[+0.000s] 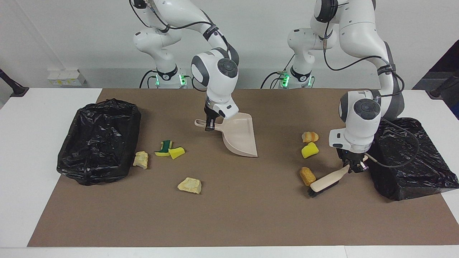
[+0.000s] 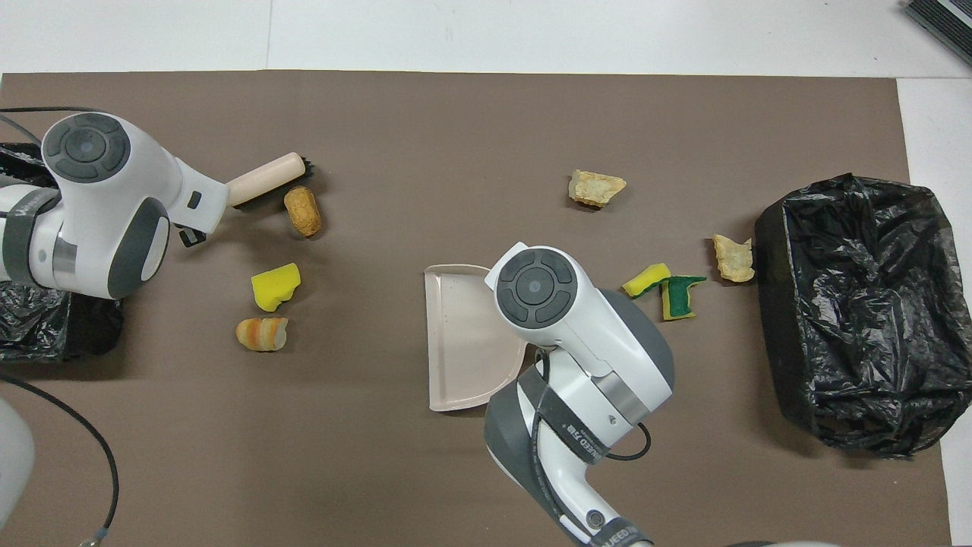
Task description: Sweep and dump trash in bin
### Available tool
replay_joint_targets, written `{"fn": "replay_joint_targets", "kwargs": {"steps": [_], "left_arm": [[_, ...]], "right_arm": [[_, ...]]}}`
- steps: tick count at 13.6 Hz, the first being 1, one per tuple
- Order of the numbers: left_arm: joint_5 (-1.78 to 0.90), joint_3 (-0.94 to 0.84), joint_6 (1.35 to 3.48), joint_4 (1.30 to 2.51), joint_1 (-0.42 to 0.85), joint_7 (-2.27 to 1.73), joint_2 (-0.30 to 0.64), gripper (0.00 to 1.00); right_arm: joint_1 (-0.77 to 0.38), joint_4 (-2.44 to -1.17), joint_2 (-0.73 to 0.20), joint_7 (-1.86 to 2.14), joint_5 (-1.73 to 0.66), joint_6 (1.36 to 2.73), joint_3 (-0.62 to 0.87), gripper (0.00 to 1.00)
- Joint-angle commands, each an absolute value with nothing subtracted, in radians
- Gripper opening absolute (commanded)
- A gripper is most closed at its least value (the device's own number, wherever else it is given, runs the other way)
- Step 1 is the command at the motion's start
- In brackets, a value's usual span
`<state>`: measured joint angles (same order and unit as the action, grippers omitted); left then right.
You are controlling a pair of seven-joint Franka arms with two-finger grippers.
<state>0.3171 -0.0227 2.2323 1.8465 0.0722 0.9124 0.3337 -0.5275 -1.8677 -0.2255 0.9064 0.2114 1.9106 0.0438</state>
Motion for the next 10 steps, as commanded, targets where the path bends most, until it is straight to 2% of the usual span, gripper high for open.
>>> {"fn": "replay_joint_targets", "kwargs": {"steps": [1, 5, 10], "left_arm": [[0.334, -0.017, 2.182, 2.024, 0.09, 0.914, 0.18, 0.0], [0.333, -0.021, 2.083, 2.152, 0.121, 0.881, 0.042, 0.0], [0.324, -0.021, 1.863, 2.152, 0.175, 0.548, -0.08, 0.0]], "right_arm": [[-0.523, -1.881, -0.221, 0.888, 0.232, 1.917, 0.049, 0.0], [-0.523, -1.879, -0.221, 0.888, 0.232, 1.914, 0.049, 0.0], [-0.523, -1.879, -0.221, 0.888, 0.232, 1.914, 0.049, 0.0]]}}
